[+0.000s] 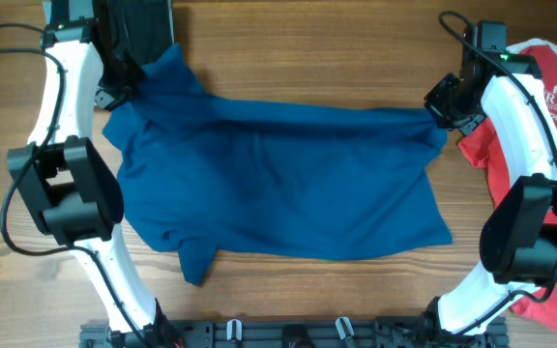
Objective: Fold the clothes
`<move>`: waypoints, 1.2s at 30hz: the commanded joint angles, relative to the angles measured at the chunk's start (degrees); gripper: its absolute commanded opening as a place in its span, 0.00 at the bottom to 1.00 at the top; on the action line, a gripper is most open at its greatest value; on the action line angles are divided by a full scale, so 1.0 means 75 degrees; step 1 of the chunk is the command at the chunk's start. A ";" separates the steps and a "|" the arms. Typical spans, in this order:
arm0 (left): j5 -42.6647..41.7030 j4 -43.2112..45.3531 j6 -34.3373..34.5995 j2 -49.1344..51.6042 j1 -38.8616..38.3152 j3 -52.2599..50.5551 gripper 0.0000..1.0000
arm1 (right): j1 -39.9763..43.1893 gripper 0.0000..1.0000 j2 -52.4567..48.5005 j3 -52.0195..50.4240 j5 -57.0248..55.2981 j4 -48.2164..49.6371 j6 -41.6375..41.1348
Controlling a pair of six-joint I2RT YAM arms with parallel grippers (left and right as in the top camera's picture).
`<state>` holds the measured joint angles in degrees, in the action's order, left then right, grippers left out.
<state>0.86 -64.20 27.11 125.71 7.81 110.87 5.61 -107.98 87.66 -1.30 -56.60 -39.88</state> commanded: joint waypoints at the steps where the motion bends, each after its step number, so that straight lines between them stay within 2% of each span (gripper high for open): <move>1: 0.0274 -0.0297 0.0015 0.0149 0.0099 0.0003 0.51 | 0.0052 0.52 0.0079 -0.0023 -0.0688 -0.0032 -0.0064; 2: 0.0274 -0.0495 0.0006 0.0146 0.0099 0.0003 0.70 | 0.0082 0.53 0.0079 -0.0017 -0.0868 -0.0032 0.0032; 4: 0.0268 -0.0848 -0.0073 0.0146 0.0137 0.0003 0.80 | 0.0227 0.58 0.0085 0.0090 -0.0866 -0.0067 0.0146; 6: 0.0239 -0.1113 -0.0073 0.0143 0.0146 0.0003 0.85 | 0.0379 0.59 0.0102 0.0312 -0.0522 -0.0204 0.0280; 7: 0.0184 -0.1215 -0.0070 0.0143 0.0140 0.0003 0.87 | 0.0408 0.62 0.0102 0.0350 -0.0012 -0.0117 0.0694; 11: -0.0571 -0.1233 -0.0306 0.0143 0.0128 0.0003 0.87 | 0.0391 0.67 0.0090 0.0347 0.1428 -0.0017 0.1912; 14: -0.0595 -0.1192 -0.0361 0.0175 0.0125 0.0000 0.83 | 0.0361 0.68 0.0082 0.0146 0.1437 -0.0114 0.1926; 16: -0.0597 -0.1215 -0.0388 0.0265 0.0122 -0.0050 0.75 | 0.0347 0.68 0.0076 -0.0154 0.1411 -0.0090 0.1920; 20: -0.0589 -0.1105 -0.0399 0.0399 0.0125 -0.0536 0.74 | 0.0350 0.63 0.0076 -0.0484 0.1384 0.0087 0.1923; 25: -0.0536 -0.0935 -0.0793 0.0522 0.0131 -0.0542 0.72 | 0.0347 0.63 0.0076 -0.0484 0.1384 0.0152 0.1923; 27: -0.0656 -0.0982 -0.0822 0.0600 0.0122 -0.0557 0.62 | 0.0347 0.63 0.0076 -0.0484 0.1384 0.0233 0.1920; 28: -0.0688 -0.0982 -0.0822 0.0597 0.0122 -0.0554 0.45 | 0.0347 0.62 0.0076 -0.0487 0.1384 0.0274 0.1920; 29: -0.0685 -0.0985 -0.0822 0.0597 0.0125 -0.0554 0.41 | 0.0347 0.63 0.0076 -0.0484 0.1384 0.0297 0.1923; 31: -0.0685 -0.0985 -0.0819 0.0595 0.0125 -0.0554 0.17 | 0.0347 0.63 0.0076 -0.0487 0.1381 0.0326 0.1923; 32: -0.0685 -0.0991 -0.0819 0.0574 0.0125 -0.0554 0.08 | 0.0350 0.63 0.0076 -0.0487 0.1381 0.0341 0.1926; 33: -0.0685 -0.0997 -0.0816 0.0565 0.0125 -0.0554 0.04 | 0.0350 0.62 0.0076 -0.0487 0.1381 0.0347 0.1926; 36: -0.0682 -0.1145 -0.0813 0.0469 0.0125 -0.0554 0.04 | 0.0350 0.63 0.0076 -0.0487 0.1378 0.0353 0.1923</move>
<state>-3.60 -72.01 21.30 129.36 8.43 106.85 8.67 -107.98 84.33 8.16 -54.15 -26.24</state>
